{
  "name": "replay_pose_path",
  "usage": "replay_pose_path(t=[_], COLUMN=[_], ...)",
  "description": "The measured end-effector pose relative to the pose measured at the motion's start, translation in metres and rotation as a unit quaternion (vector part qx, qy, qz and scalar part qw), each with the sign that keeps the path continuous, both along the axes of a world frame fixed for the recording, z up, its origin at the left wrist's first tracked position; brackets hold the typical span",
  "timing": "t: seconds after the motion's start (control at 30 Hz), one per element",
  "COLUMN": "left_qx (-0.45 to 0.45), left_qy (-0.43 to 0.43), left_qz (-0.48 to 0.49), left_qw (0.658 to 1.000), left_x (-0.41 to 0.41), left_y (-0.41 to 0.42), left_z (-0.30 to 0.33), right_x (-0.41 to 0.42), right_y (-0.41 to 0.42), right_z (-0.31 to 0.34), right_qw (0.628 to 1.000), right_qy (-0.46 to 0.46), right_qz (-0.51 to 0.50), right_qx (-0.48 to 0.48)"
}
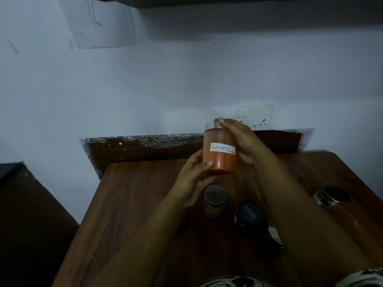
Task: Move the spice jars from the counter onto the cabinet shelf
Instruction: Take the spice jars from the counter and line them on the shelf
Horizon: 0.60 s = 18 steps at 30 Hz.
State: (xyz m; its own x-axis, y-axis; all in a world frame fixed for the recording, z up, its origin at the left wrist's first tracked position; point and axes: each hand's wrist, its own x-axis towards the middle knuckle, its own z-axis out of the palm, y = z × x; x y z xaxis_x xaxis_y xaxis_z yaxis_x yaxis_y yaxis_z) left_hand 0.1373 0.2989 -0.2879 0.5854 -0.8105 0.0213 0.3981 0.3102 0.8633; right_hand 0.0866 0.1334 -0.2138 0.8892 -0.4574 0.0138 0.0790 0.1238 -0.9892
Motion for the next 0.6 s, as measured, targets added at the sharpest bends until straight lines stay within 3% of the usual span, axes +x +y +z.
replay_pose_path(t=[0.2, 0.5, 0.6], left_qx=[-0.023, -0.026, -0.039], left_qy=[0.03, 0.037, 0.064], left_qz=[-0.007, -0.008, 0.021], left_qw=[0.999, 0.999, 0.997], left_x=[0.001, 0.006, 0.007], left_y=[-0.001, -0.002, -0.001], left_z=[0.0, -0.001, 0.003], right_x=[-0.004, -0.006, -0.013], right_y=[0.004, 0.003, -0.002], right_z=[-0.004, -0.007, -0.012], right_qw=[0.993, 0.993, 0.994], right_qy=[-0.007, -0.012, 0.03], right_qz=[0.041, 0.049, 0.09], right_qx=[0.114, 0.104, 0.051])
